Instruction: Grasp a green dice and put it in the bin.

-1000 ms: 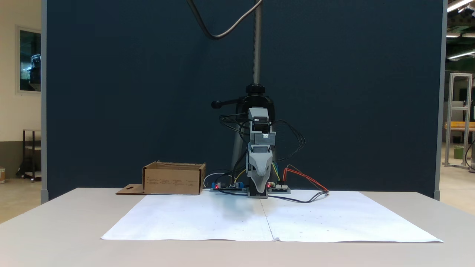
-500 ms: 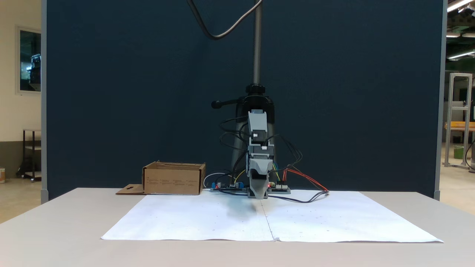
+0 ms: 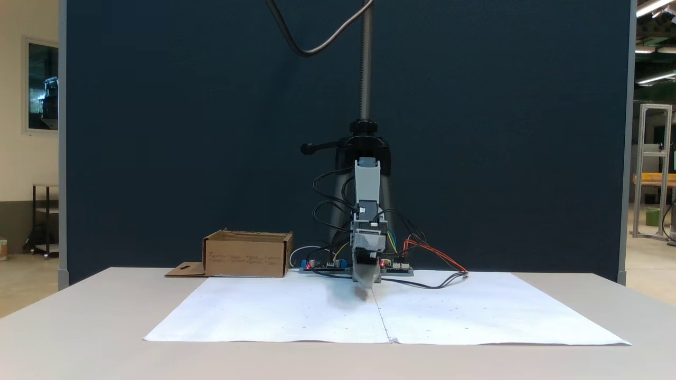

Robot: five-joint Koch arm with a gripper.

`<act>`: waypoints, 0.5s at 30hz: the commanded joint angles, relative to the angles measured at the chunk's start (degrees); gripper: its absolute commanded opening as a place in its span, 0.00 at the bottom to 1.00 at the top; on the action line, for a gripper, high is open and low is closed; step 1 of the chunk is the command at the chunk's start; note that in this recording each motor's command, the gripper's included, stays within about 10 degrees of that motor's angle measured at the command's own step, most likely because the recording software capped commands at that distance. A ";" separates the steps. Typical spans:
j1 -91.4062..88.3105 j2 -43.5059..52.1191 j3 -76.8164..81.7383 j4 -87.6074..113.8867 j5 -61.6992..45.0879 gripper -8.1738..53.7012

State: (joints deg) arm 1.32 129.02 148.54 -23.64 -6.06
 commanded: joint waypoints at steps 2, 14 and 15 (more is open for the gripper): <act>2.37 5.98 3.43 -10.70 -3.16 0.84; 3.08 6.86 13.69 -29.07 -2.99 0.84; 2.90 6.77 13.69 -29.07 -3.16 0.84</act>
State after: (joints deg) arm 3.96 129.29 152.23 -42.71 -6.15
